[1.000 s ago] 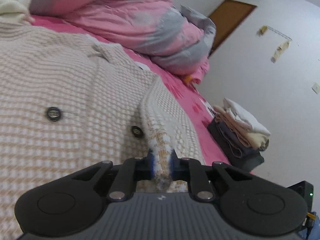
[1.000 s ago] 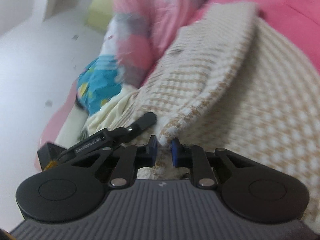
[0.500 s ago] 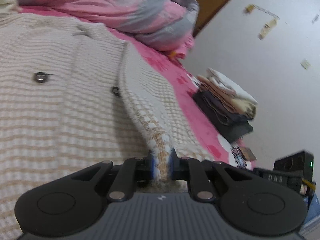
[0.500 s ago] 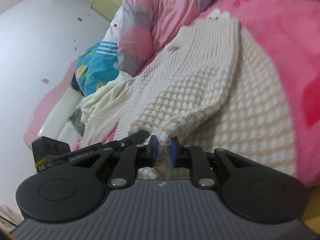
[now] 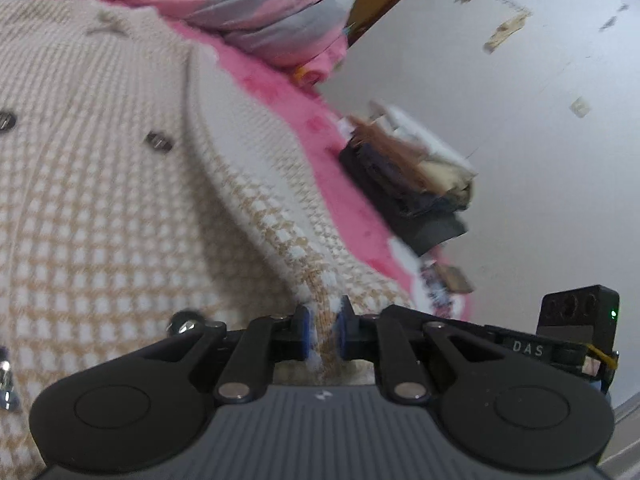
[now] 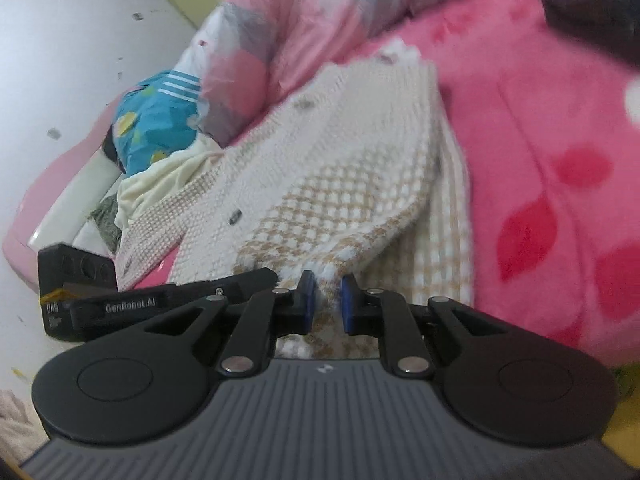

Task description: Fold clothes

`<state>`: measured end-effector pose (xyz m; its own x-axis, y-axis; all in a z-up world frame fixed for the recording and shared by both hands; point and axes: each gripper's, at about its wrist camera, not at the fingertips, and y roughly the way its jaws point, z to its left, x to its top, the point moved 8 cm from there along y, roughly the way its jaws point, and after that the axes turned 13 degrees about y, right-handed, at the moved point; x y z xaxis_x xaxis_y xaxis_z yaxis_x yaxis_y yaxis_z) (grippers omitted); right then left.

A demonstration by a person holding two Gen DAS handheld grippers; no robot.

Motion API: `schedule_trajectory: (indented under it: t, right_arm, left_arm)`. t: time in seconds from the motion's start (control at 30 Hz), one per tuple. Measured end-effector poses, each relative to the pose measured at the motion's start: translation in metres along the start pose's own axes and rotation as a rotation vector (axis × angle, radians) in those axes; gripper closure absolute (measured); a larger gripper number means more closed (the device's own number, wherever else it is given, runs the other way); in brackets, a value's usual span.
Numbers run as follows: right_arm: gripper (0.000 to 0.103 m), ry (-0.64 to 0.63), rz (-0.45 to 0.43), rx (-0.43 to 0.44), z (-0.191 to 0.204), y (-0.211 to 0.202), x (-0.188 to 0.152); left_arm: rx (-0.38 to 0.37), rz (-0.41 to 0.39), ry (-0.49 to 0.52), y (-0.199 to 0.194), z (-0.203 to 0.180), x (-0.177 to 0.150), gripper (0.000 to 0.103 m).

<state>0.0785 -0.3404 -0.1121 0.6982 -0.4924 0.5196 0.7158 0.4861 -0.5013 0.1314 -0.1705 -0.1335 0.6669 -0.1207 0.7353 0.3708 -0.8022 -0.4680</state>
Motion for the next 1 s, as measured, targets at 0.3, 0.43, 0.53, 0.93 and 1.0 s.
schedule_trajectory:
  t: [0.3, 0.43, 0.53, 0.93, 1.0]
  right_arm:
    - [0.091, -0.065, 0.06, -0.13, -0.028, 0.012, -0.02]
    - [0.089, -0.101, 0.054, -0.165, -0.032, 0.011, -0.025]
    - [0.078, -0.106, 0.059, -0.208, -0.041, 0.011, -0.03]
    - [0.077, -0.255, -0.213, -0.122, 0.005, -0.017, 0.022]
    - [0.079, -0.271, -0.175, -0.113, 0.0, 0.004, 0.017]
  left_arm:
    - [0.011, 0.125, -0.004, 0.027, 0.006, -0.034, 0.091]
    - [0.016, 0.162, 0.052, 0.027, 0.005, -0.043, 0.082]
    - [0.008, 0.186, 0.083, 0.018, 0.004, -0.043, 0.072]
    - [0.073, 0.099, 0.236, 0.016, 0.004, 0.006, 0.057]
    - [0.117, 0.175, 0.196, 0.03, 0.021, -0.007, 0.057]
